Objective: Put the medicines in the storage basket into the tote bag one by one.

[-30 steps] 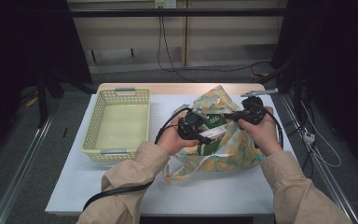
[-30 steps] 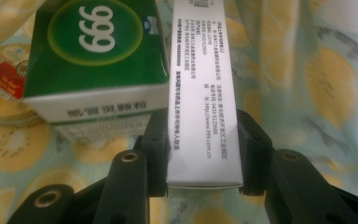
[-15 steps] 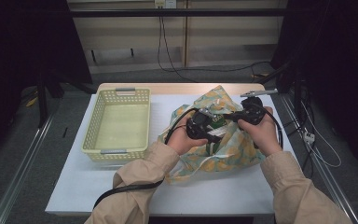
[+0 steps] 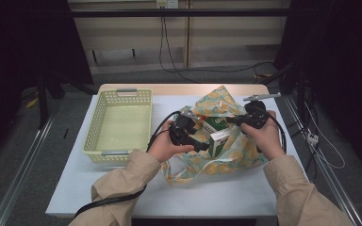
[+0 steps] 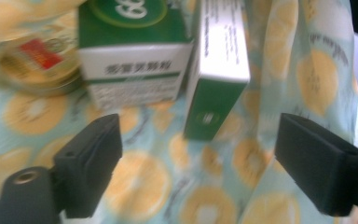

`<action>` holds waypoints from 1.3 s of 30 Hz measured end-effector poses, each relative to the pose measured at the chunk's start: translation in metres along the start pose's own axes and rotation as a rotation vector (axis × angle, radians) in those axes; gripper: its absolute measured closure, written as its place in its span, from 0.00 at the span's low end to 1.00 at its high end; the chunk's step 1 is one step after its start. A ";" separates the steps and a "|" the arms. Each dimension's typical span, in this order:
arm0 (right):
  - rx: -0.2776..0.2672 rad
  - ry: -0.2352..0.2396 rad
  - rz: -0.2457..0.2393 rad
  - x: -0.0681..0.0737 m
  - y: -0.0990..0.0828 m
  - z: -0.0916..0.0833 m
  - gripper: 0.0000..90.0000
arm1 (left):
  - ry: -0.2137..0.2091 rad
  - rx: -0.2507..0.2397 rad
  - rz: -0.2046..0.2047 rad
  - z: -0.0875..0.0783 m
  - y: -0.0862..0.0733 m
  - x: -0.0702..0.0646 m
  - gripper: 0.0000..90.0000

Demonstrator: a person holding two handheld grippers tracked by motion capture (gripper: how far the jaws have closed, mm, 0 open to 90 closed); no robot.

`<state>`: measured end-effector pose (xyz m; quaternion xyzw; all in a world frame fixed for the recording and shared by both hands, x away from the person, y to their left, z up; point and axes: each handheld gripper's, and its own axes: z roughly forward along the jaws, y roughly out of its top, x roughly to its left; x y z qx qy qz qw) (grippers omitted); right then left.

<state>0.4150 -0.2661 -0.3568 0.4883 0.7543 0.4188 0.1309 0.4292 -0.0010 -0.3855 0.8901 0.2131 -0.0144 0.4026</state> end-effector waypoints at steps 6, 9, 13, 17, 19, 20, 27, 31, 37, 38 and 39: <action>0.004 0.002 0.006 -0.001 -0.003 0.001 1.00 | 0.074 0.027 -0.017 -0.013 -0.017 0.006 0.15; 0.006 0.003 0.005 0.000 -0.004 0.001 1.00 | 0.101 0.019 -0.071 -0.013 -0.025 0.014 0.15; 0.008 0.001 0.002 0.001 -0.005 0.000 1.00 | 0.134 0.031 -0.094 -0.009 -0.031 0.023 0.15; 0.008 0.003 0.003 0.000 -0.004 0.000 1.00 | 0.164 0.047 -0.115 -0.002 -0.033 0.027 0.15; 0.010 0.004 0.002 0.000 -0.004 0.000 1.00 | 0.223 0.058 -0.095 0.002 -0.031 0.025 0.15; 0.011 0.004 0.002 0.000 -0.004 0.000 1.00 | 0.207 0.055 -0.100 0.003 -0.031 0.027 0.16; 0.007 0.012 0.000 -0.001 -0.005 -0.001 1.00 | 0.257 0.060 -0.110 0.019 -0.038 0.033 0.17; 0.009 0.013 -0.002 -0.001 -0.004 -0.002 1.00 | 0.319 0.094 -0.102 0.027 -0.042 0.032 0.17; 0.011 0.020 -0.001 -0.002 -0.005 -0.003 1.00 | 0.313 0.105 -0.106 0.032 -0.045 0.034 0.27; 0.011 0.029 0.001 -0.002 -0.005 -0.003 1.00 | 0.303 0.098 -0.115 0.034 -0.046 0.034 0.30; 0.010 0.032 0.000 -0.002 -0.005 -0.003 1.00 | 0.327 0.106 -0.118 0.036 -0.046 0.033 0.35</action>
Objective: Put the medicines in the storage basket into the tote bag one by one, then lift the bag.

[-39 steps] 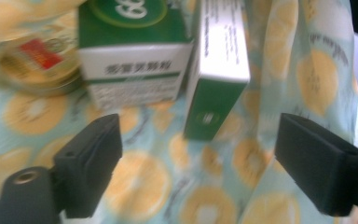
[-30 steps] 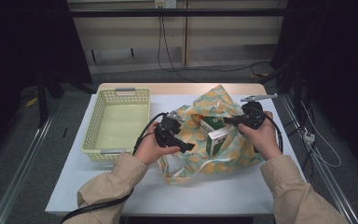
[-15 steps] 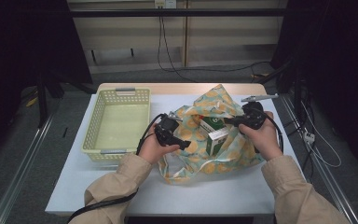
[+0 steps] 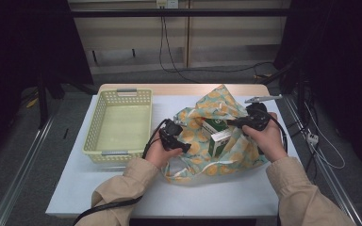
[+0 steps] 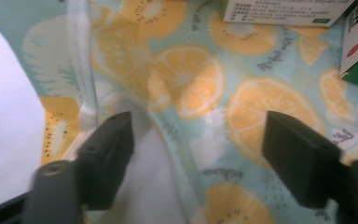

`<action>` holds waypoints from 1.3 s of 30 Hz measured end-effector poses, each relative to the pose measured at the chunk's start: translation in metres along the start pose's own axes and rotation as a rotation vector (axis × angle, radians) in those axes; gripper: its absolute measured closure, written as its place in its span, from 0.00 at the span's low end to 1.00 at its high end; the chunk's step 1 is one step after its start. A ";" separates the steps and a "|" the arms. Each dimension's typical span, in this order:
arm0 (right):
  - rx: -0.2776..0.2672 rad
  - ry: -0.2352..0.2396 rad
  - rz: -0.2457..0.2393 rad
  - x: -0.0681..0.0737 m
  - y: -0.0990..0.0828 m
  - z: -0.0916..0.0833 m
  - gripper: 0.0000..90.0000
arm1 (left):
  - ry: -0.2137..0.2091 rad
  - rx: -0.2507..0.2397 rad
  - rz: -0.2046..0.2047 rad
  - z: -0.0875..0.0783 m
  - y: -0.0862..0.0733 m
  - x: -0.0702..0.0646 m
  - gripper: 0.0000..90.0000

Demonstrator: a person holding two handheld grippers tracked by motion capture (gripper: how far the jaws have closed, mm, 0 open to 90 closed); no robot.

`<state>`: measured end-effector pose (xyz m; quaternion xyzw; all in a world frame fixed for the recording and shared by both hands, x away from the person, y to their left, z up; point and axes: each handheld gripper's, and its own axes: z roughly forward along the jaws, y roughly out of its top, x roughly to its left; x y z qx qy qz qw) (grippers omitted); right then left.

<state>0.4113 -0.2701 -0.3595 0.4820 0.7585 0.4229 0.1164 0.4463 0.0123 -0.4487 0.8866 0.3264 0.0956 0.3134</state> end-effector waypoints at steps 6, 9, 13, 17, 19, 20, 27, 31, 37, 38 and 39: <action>0.003 -0.002 -0.004 0.000 -0.001 0.001 1.00 | -0.002 -0.018 -0.002 0.000 -0.001 0.000 0.62; -0.001 -0.004 0.004 -0.002 -0.002 0.001 1.00 | -0.009 -0.012 -0.022 -0.002 -0.001 -0.001 0.78; -0.003 -0.004 0.003 -0.003 -0.003 0.000 1.00 | -0.014 -0.012 -0.062 -0.004 -0.003 -0.004 0.95; -0.001 -0.004 0.003 -0.002 -0.003 0.002 1.00 | -0.019 -0.021 -0.070 -0.010 0.001 -0.011 1.00; -0.002 -0.003 0.005 -0.002 -0.003 0.002 1.00 | -0.041 -0.030 -0.065 -0.016 0.006 -0.015 1.00; -0.001 -0.003 0.004 -0.001 -0.003 0.002 1.00 | -0.021 -0.042 -0.061 -0.019 0.009 -0.017 1.00; -0.007 -0.003 0.002 -0.001 -0.003 0.002 1.00 | -0.094 -0.078 -0.102 -0.039 0.024 -0.013 1.00; -0.007 -0.004 -0.004 0.000 -0.002 0.002 1.00 | -0.060 -0.102 -0.112 -0.054 0.036 -0.009 1.00; -0.022 -0.008 -0.007 0.001 0.003 -0.002 1.00 | -0.124 -0.125 -0.123 -0.076 0.051 -0.002 1.00; -0.026 -0.011 -0.009 0.001 0.004 -0.003 1.00 | -0.120 -0.127 -0.121 -0.080 0.054 -0.002 1.00; -0.029 -0.014 -0.007 0.001 0.005 -0.004 1.00 | -0.120 -0.132 -0.119 -0.084 0.057 -0.002 1.00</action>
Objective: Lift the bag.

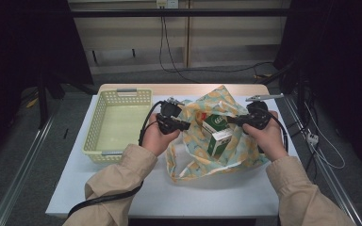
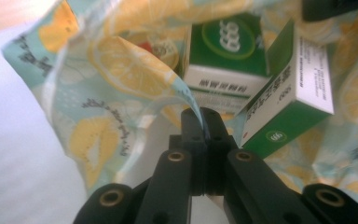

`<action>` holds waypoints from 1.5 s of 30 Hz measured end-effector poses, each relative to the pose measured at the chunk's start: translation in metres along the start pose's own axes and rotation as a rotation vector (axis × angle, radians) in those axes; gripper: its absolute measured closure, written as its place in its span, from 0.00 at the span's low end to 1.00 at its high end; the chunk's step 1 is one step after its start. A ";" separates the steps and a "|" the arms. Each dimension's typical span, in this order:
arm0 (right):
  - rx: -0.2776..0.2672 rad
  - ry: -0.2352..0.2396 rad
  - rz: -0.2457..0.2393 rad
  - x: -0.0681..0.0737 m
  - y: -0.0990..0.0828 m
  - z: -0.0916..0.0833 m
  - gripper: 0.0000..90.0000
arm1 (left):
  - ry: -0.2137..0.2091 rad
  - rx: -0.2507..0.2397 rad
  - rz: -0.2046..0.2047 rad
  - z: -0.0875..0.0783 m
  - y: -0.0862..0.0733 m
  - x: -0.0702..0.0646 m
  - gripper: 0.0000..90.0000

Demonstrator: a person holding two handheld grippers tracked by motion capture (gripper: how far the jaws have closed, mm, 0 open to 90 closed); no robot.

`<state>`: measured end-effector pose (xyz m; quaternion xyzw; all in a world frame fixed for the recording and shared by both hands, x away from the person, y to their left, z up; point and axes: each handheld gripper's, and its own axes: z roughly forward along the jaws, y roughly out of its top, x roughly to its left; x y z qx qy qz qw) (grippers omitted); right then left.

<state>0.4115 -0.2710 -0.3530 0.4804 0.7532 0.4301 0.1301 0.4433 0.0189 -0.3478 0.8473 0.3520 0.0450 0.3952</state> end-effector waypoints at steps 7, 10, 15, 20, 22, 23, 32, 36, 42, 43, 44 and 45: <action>-0.022 -0.010 -0.004 0.000 0.012 -0.010 1.00 | -0.004 -0.037 0.023 -0.025 0.030 -0.007 1.00; -0.037 -0.017 -0.013 0.000 0.019 -0.016 1.00 | 0.004 -0.056 0.041 -0.037 0.046 -0.012 1.00; -0.063 -0.032 -0.019 0.002 0.035 -0.027 1.00 | 0.009 -0.087 0.062 -0.057 0.071 -0.020 1.00; -0.095 -0.044 -0.025 0.002 0.051 -0.040 1.00 | 0.042 -0.112 0.093 -0.072 0.094 -0.025 1.00; -0.121 -0.047 -0.023 0.003 0.058 -0.046 1.00 | 0.042 -0.125 0.089 -0.076 0.102 -0.025 1.00; -0.127 -0.051 -0.021 0.003 0.062 -0.049 1.00 | 0.045 -0.133 0.092 -0.078 0.107 -0.025 1.00; -0.149 -0.036 -0.012 0.003 0.072 -0.055 1.00 | 0.028 -0.157 0.092 -0.079 0.124 -0.025 1.00; -0.150 -0.031 -0.012 0.004 0.072 -0.053 1.00 | 0.029 -0.159 0.079 -0.074 0.123 -0.021 1.00; -0.142 0.008 0.001 0.007 0.070 -0.049 1.00 | 0.016 -0.162 0.063 -0.071 0.121 -0.015 1.00; -0.138 0.025 0.004 0.009 0.069 -0.046 1.00 | 0.014 -0.157 0.064 -0.070 0.120 -0.014 1.00; -0.131 0.033 -0.004 0.011 0.068 -0.043 1.00 | 0.011 -0.148 0.064 -0.070 0.118 -0.013 1.00; -0.120 0.044 -0.013 0.014 0.066 -0.040 1.00 | 0.005 -0.141 0.062 -0.068 0.115 -0.012 1.00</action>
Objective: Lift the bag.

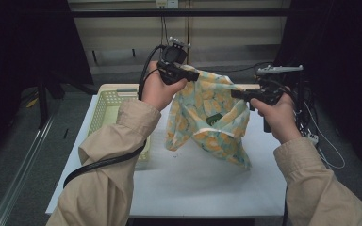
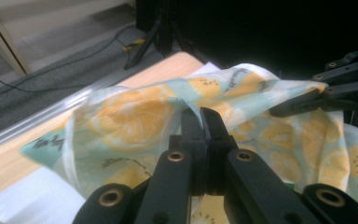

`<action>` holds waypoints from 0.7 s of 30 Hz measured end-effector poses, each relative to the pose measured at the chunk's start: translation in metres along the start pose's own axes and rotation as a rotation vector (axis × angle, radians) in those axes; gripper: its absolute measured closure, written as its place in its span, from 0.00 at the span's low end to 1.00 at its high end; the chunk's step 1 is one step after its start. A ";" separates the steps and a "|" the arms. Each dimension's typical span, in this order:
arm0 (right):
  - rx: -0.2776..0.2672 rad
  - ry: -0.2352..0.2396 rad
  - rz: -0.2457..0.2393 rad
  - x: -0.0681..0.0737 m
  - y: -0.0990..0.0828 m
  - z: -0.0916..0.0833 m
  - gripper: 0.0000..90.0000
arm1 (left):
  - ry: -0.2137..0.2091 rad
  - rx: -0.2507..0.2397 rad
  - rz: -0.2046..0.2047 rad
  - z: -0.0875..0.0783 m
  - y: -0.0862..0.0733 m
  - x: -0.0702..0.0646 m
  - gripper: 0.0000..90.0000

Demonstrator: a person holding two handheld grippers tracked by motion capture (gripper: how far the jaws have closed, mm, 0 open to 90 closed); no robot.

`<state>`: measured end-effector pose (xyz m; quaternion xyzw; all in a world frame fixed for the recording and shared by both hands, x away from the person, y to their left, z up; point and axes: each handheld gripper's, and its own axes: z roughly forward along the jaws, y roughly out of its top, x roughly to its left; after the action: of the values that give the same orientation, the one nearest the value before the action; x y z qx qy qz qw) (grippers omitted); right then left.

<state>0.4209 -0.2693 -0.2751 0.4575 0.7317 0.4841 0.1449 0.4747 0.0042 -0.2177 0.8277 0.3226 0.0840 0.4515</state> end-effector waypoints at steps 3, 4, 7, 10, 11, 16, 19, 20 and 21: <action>0.014 0.028 -0.012 0.007 -0.004 0.009 1.00 | -0.007 0.014 -0.016 0.001 -0.009 0.004 1.00; 0.018 0.033 -0.015 0.010 -0.005 0.012 1.00 | -0.014 0.018 -0.017 0.001 -0.011 0.006 1.00; 0.024 0.051 -0.028 0.016 -0.006 0.017 0.98 | -0.020 0.032 -0.019 0.000 -0.020 0.008 0.97; 0.022 0.076 -0.038 0.022 -0.008 0.020 0.77 | -0.026 0.042 -0.022 -0.003 -0.027 0.009 0.79; 0.021 0.070 -0.041 0.024 -0.008 0.020 0.65 | -0.021 0.039 -0.030 -0.005 -0.029 0.010 0.69; 0.001 0.059 -0.067 0.031 -0.007 0.014 0.38 | -0.047 0.037 -0.050 -0.013 -0.040 0.014 0.44; -0.006 0.041 -0.063 0.031 -0.007 0.007 0.32 | -0.050 0.040 -0.055 -0.019 -0.044 0.017 0.30; -0.009 0.035 -0.063 0.030 -0.006 0.005 0.31 | -0.045 0.031 -0.057 -0.021 -0.046 0.018 0.29; -0.012 0.033 -0.062 0.029 -0.006 0.002 0.30 | -0.044 0.032 -0.050 -0.024 -0.047 0.019 0.26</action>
<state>0.4031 -0.2449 -0.2749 0.4257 0.7450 0.4911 0.1504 0.4578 0.0502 -0.2445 0.8281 0.3345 0.0496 0.4471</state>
